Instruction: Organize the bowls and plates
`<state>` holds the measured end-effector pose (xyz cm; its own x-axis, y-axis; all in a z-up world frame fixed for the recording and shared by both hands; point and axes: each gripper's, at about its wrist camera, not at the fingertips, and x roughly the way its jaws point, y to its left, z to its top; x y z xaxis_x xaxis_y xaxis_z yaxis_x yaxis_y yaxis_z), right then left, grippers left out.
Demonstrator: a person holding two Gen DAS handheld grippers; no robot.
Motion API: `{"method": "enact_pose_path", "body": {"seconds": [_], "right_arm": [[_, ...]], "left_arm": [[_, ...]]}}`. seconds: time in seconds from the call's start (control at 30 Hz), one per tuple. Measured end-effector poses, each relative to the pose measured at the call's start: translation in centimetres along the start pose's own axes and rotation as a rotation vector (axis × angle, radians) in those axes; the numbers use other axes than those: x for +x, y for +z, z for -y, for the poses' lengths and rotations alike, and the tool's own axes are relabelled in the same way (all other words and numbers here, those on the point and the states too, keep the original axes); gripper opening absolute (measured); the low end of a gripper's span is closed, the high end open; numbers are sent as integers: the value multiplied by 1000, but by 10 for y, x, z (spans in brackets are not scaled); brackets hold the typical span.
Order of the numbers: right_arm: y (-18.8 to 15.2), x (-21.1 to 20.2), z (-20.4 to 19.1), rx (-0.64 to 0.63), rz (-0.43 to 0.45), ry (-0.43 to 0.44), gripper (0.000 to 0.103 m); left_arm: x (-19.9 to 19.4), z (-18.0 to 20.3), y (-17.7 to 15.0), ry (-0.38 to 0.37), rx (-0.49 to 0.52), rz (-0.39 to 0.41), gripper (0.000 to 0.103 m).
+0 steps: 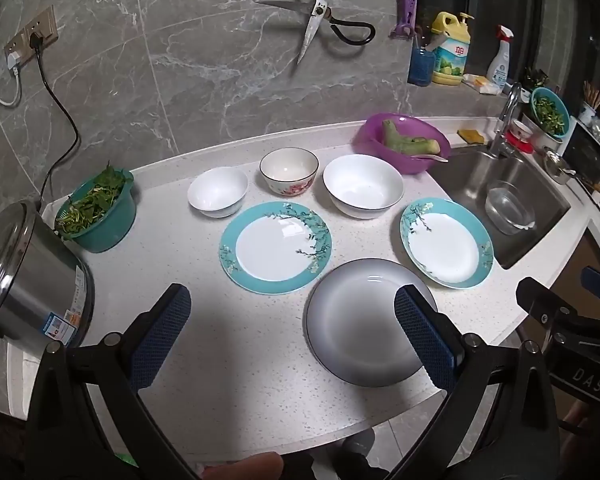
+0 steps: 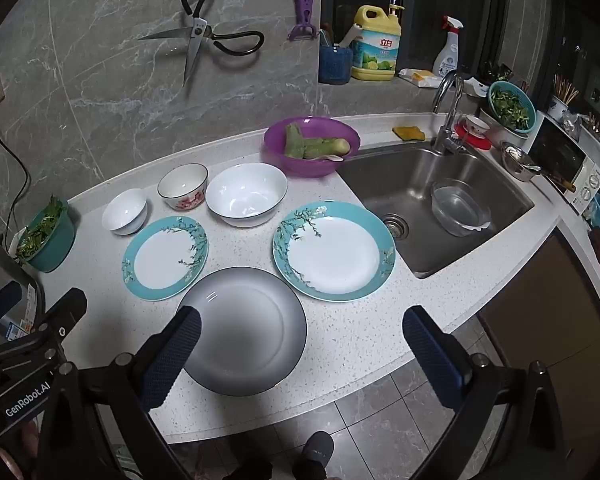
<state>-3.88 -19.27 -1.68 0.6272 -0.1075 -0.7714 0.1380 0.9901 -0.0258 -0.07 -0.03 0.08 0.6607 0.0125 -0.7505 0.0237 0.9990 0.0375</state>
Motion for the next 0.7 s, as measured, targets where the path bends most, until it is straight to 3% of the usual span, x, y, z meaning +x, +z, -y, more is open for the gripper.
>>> {"method": "enact_pose_path", "body": {"seconds": [0.7], "right_arm": [[1,1,-2,-3,-5,-4,103]], "left_arm": [[1,-1,-2,-3,-11,-11,103]]}}
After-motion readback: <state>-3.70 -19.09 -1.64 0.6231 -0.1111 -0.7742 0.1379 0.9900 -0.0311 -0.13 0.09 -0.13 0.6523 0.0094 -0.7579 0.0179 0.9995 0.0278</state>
